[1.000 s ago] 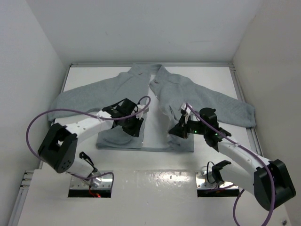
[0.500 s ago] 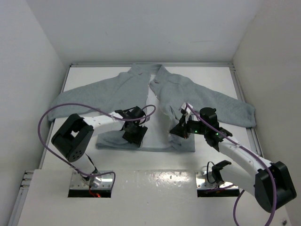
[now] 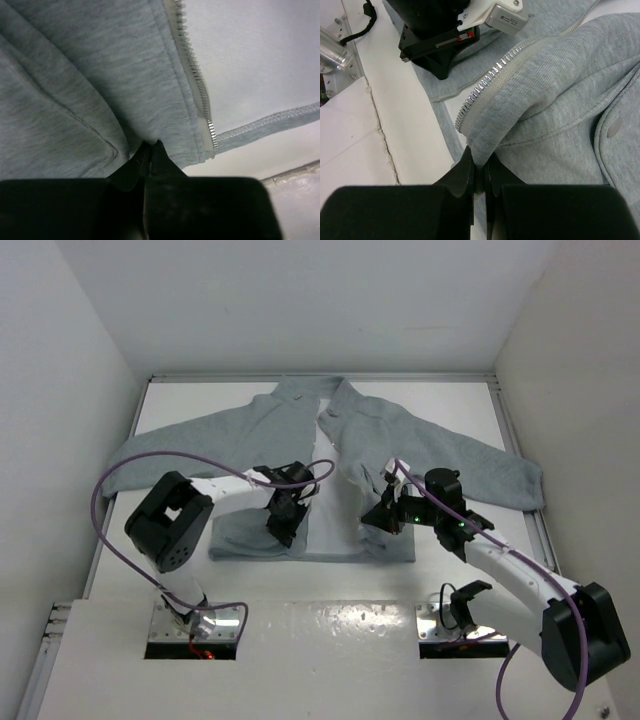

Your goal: Zip up the jacket

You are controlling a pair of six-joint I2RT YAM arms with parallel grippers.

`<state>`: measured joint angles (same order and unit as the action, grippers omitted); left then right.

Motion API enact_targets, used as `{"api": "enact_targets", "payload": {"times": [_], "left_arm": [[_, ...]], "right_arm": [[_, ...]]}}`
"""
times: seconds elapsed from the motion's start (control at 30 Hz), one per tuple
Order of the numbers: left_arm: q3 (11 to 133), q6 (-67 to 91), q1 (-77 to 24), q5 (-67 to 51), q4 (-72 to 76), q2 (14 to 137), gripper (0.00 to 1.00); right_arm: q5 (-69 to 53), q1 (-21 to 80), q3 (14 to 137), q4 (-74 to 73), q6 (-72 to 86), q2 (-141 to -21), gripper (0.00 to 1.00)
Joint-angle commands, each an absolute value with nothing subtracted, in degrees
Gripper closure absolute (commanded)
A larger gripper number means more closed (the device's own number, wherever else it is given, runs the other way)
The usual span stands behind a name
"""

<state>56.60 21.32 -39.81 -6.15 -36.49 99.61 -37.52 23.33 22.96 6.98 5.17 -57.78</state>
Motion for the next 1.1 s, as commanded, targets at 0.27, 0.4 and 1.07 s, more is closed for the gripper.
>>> {"api": "enact_targets", "payload": {"times": [0.27, 0.4, 1.07], "left_arm": [[60.9, 17.6, -35.0, -3.7, -25.9, 92.7, 1.00], [65.0, 8.9, -33.8, 4.5, -27.5, 87.6, 1.00], [52.4, -24.3, -12.1, -4.2, -33.5, 72.7, 0.99]], "right_arm": [[-37.8, 22.9, 23.7, 8.3, 3.4, -57.7, 1.00], [-38.1, 23.0, 24.0, 8.1, 3.3, -57.4, 1.00], [-38.0, 18.3, 25.1, 0.2, 1.4, -54.5, 1.00]]}}
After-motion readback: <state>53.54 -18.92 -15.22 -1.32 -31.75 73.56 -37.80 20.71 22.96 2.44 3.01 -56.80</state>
